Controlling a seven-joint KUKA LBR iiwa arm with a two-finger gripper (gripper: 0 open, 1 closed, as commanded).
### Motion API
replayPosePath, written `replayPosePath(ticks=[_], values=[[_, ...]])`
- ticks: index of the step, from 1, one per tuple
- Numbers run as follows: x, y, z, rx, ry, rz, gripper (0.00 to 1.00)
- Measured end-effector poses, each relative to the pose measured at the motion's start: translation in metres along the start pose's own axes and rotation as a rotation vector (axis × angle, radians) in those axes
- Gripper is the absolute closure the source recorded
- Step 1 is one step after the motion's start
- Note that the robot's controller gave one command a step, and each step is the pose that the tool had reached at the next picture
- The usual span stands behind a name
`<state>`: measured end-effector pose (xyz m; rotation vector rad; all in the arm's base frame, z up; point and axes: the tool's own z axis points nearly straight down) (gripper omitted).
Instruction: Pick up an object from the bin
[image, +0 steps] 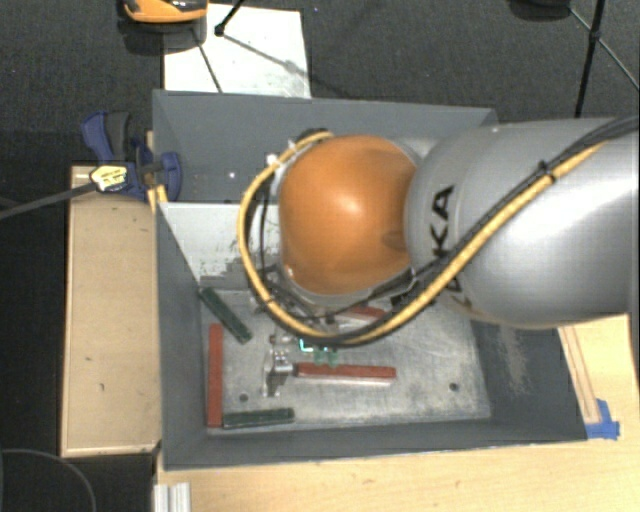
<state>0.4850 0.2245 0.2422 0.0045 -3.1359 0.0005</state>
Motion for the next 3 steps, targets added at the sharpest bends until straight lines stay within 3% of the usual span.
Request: replayPosePath(ticks=[1,2,3], values=[[-0.002,-0.001,-0.004,-0.002,-0.008,0.004,0.0],[-0.021,-0.031,0.051,-0.004,-0.014,-0.027,0.0],[-0.017,-0.05,0.11,-0.001,-0.011,-0.159,0.0]])
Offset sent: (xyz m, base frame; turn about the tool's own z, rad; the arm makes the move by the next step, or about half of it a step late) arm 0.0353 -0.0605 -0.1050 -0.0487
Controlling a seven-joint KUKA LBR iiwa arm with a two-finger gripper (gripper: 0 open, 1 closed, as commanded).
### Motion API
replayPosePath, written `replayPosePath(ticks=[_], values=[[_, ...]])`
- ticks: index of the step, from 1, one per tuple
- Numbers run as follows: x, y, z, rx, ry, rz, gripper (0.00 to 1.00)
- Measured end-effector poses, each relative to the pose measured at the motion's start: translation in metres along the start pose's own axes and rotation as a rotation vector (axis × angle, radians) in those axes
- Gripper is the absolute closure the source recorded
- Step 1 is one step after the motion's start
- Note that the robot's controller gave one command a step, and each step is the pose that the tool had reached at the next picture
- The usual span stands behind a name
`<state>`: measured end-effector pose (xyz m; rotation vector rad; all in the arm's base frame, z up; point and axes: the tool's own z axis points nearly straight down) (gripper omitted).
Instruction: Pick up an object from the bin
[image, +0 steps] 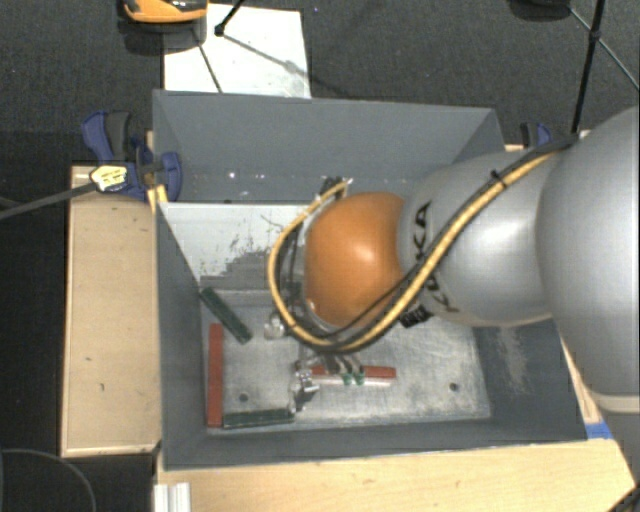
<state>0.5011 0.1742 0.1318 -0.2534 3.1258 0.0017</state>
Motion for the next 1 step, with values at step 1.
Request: replayPosePath(ticks=[1], values=[[0.0039,-0.0088,0.0369,0.001,0.01,-0.083,0.0]])
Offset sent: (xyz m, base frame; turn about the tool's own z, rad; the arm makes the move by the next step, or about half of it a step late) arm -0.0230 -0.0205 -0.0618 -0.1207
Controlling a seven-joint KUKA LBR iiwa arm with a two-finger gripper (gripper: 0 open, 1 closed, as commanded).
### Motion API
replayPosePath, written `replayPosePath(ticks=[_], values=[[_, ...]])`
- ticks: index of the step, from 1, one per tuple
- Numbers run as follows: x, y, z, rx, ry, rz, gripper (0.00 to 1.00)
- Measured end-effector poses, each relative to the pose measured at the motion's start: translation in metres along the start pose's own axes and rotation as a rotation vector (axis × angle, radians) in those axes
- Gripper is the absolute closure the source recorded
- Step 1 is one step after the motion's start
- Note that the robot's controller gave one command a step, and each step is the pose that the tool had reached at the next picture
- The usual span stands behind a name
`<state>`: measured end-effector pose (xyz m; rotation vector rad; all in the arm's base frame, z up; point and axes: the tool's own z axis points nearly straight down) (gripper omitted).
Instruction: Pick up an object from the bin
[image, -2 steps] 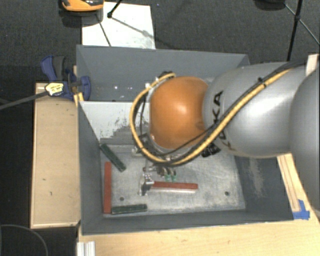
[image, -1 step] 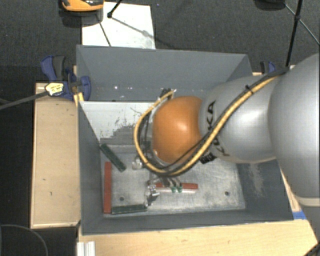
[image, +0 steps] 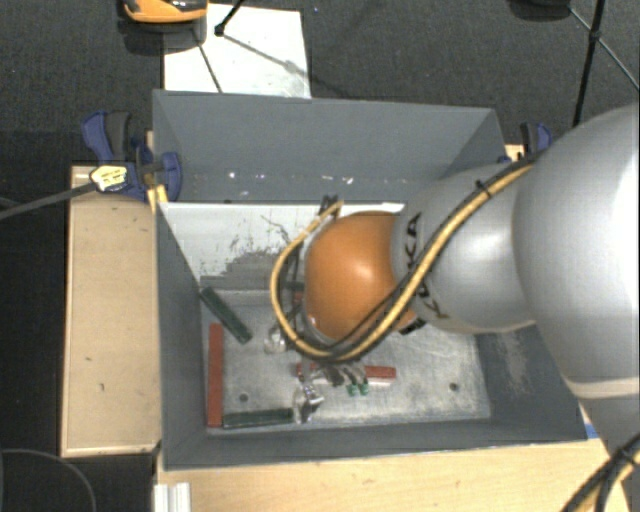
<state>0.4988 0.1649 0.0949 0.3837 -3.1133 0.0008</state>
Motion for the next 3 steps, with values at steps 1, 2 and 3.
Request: replayPosePath(ticks=[1,2,3], values=[[0.02,-0.005,0.022,-0.002,-0.015,-0.033,1.0],[0.02,-0.005,0.022,-0.002,-0.015,-0.031,1.0],[0.012,0.005,-0.125,0.0,-0.008,-0.009,1.0]])
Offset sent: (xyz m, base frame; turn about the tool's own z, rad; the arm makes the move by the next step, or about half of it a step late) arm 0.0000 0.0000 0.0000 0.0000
